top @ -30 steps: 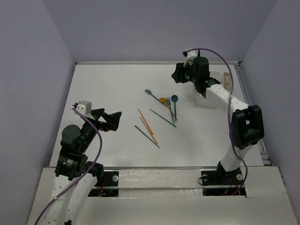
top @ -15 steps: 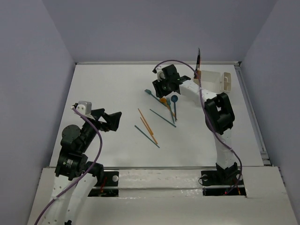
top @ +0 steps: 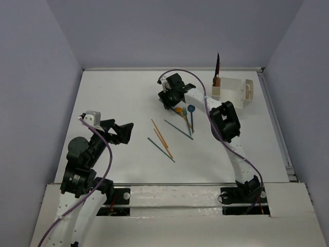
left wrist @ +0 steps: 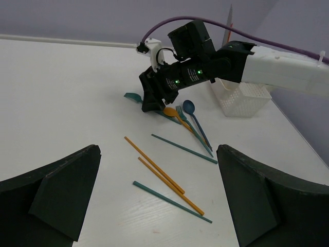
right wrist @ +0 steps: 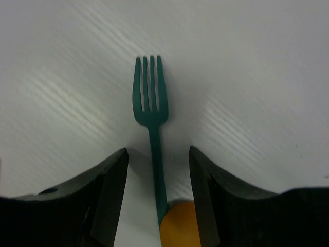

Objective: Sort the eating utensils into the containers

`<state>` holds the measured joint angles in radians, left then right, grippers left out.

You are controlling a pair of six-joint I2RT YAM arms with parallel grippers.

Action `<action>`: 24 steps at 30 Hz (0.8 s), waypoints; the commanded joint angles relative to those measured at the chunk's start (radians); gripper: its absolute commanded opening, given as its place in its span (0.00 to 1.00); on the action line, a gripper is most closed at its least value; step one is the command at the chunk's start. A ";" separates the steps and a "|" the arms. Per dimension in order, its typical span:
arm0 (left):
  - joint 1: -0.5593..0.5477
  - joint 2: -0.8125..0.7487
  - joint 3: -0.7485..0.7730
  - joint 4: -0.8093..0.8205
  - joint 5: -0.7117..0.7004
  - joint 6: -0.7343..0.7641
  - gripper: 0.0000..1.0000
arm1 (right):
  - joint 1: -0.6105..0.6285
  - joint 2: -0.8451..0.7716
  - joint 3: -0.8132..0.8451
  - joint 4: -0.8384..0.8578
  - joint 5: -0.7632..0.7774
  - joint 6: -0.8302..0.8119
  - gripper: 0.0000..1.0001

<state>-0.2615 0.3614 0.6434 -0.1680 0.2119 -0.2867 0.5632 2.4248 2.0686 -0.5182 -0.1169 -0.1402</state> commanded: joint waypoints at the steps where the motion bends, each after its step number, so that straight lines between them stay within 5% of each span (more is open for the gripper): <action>1: 0.004 0.008 -0.001 0.050 0.020 0.001 0.99 | 0.007 0.031 0.061 -0.007 0.020 -0.019 0.57; 5: 0.004 0.014 0.001 0.051 0.021 0.000 0.99 | 0.007 0.072 0.087 -0.003 0.023 -0.009 0.55; 24: 0.004 0.004 -0.001 0.048 0.018 0.000 0.99 | 0.007 0.102 0.075 0.092 -0.052 0.100 0.00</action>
<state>-0.2615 0.3710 0.6434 -0.1680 0.2169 -0.2867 0.5602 2.4973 2.1536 -0.4801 -0.1165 -0.0856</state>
